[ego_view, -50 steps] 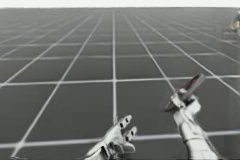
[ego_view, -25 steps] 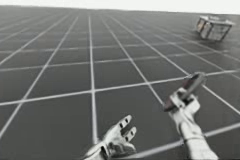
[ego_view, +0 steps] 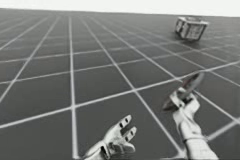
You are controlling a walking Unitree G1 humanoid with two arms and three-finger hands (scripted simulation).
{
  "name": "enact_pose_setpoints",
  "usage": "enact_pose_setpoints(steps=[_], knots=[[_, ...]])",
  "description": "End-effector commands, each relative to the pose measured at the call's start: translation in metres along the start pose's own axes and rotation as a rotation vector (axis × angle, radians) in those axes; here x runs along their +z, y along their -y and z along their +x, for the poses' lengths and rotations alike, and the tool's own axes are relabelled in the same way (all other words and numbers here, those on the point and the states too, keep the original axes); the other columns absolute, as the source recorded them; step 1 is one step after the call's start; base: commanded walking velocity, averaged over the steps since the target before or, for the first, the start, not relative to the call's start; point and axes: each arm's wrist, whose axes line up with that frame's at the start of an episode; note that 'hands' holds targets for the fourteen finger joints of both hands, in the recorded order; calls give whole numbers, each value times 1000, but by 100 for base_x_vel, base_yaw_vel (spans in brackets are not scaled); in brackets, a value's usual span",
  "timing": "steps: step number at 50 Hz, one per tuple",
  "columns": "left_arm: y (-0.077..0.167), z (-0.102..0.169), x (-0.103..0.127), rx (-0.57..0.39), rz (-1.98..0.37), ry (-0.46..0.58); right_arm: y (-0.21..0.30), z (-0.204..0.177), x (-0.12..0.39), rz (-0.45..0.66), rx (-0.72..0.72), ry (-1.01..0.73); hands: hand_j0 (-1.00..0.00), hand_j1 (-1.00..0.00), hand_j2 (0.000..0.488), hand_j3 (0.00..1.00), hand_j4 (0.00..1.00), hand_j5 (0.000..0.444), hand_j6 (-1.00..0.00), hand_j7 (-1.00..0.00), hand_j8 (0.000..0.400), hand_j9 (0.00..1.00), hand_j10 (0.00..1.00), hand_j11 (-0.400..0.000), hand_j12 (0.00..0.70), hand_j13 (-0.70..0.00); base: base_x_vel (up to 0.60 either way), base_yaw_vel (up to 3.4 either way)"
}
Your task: Pick up and drop off the object
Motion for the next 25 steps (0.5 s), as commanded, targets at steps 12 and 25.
enact_pose_setpoints(steps=[12,25], knots=[[5,2,2,-10,18,-1,3,2,10,27,1,32,0,0,0,1000,1000,0,0,0,0,1000,1000,-400,0,-700,54,-11],[5,2,2,-10,18,-1,3,2,10,27,1,32,0,0,0,1000,1000,0,0,0,0,1000,1000,-400,0,-700,56,-8]])
